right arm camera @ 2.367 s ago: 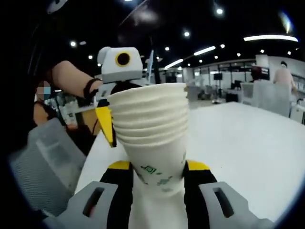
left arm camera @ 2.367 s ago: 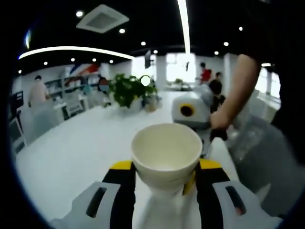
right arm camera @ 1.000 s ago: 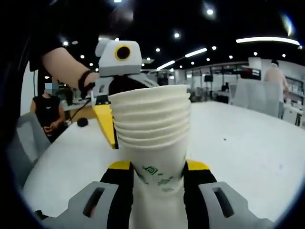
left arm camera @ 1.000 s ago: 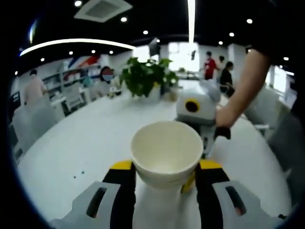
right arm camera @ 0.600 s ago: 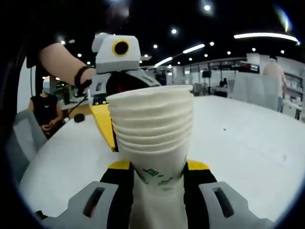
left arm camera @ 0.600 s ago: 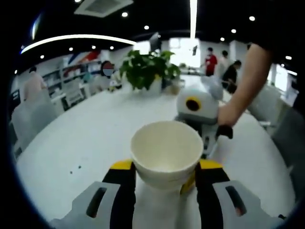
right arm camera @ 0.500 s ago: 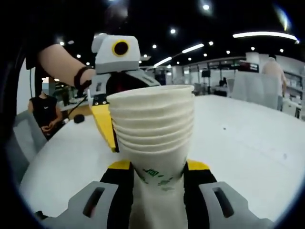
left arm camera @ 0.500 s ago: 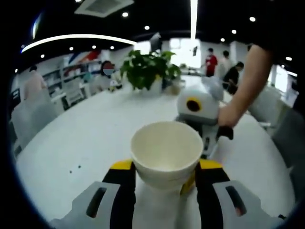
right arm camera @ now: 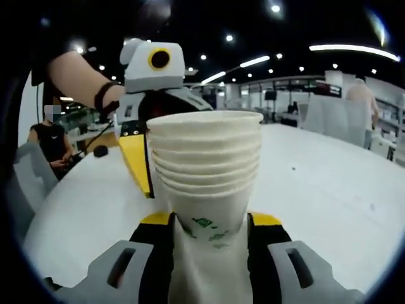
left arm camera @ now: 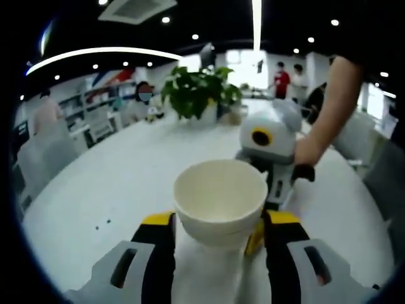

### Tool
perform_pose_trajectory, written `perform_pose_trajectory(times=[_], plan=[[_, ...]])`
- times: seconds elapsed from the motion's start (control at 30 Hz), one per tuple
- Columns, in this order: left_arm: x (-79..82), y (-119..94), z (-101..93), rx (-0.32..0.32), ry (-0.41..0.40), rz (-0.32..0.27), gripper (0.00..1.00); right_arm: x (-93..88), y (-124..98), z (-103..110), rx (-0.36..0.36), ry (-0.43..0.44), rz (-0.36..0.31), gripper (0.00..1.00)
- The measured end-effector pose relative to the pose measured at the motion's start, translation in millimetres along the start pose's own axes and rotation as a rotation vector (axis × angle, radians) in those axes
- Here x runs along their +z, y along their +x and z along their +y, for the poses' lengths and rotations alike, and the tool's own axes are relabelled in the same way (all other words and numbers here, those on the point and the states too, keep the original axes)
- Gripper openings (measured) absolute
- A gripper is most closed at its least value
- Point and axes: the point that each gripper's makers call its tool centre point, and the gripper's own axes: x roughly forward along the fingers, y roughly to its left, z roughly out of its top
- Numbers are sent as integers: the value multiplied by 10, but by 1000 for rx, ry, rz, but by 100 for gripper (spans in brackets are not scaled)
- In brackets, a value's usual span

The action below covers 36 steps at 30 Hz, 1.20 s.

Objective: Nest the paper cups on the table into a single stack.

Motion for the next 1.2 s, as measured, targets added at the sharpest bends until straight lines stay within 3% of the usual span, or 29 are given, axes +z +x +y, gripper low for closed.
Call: perform_pose_trajectory(times=[0.3,0.67,0.97,1.2], plan=[[-39,-205,-2,42,-32,4,64,1,-141,61,-36,30,17,55],[114,-645,-133,109,-36,-3,73,195,-441,241,-100,31,15,62],[289,-1142,-345,192,-61,-21,79,340,-841,425,-175,47,21,71],[408,-1520,-655,221,-66,-32,85,481,-1235,660,-240,66,24,81]])
